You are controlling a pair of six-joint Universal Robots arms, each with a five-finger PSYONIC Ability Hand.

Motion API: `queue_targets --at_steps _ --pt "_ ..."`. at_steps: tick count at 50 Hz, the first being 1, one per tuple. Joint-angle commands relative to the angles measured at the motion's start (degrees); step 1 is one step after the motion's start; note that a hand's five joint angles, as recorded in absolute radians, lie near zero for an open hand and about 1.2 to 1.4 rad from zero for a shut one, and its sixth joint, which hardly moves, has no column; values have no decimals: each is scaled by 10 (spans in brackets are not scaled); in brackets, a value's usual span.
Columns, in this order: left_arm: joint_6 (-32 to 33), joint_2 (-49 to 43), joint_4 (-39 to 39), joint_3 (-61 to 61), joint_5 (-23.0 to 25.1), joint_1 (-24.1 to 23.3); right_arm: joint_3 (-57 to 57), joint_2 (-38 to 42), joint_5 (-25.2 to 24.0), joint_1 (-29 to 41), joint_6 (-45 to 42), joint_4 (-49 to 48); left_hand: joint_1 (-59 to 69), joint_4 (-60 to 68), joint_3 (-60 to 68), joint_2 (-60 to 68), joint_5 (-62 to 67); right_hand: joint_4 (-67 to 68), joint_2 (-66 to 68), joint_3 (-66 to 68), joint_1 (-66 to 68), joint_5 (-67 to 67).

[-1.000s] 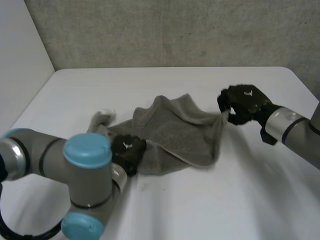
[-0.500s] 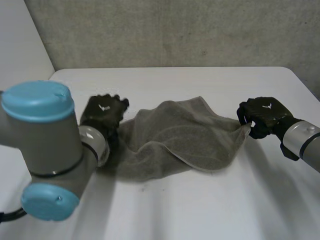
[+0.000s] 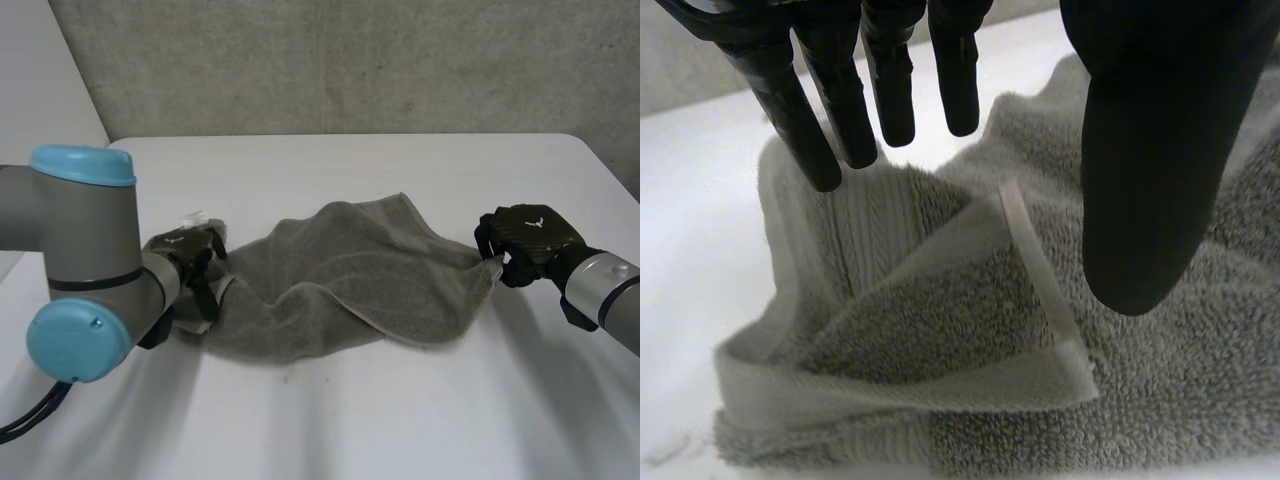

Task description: Fold the towel.

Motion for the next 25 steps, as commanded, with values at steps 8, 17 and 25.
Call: queue_targets --at_steps 8,17,25 --pt "2 -113 -1 106 -12 -5 18 -1 0 2 -10 -8 266 265 264 264 264 115 122 119 247 143" --pt "13 -113 5 175 -12 -4 -16 4 4 3 -14 -12 571 570 569 569 569 115 122 119 247 143" --pt "82 -143 50 388 -7 6 -169 24 87 51 1 -74 571 570 569 569 569 115 122 119 247 143"
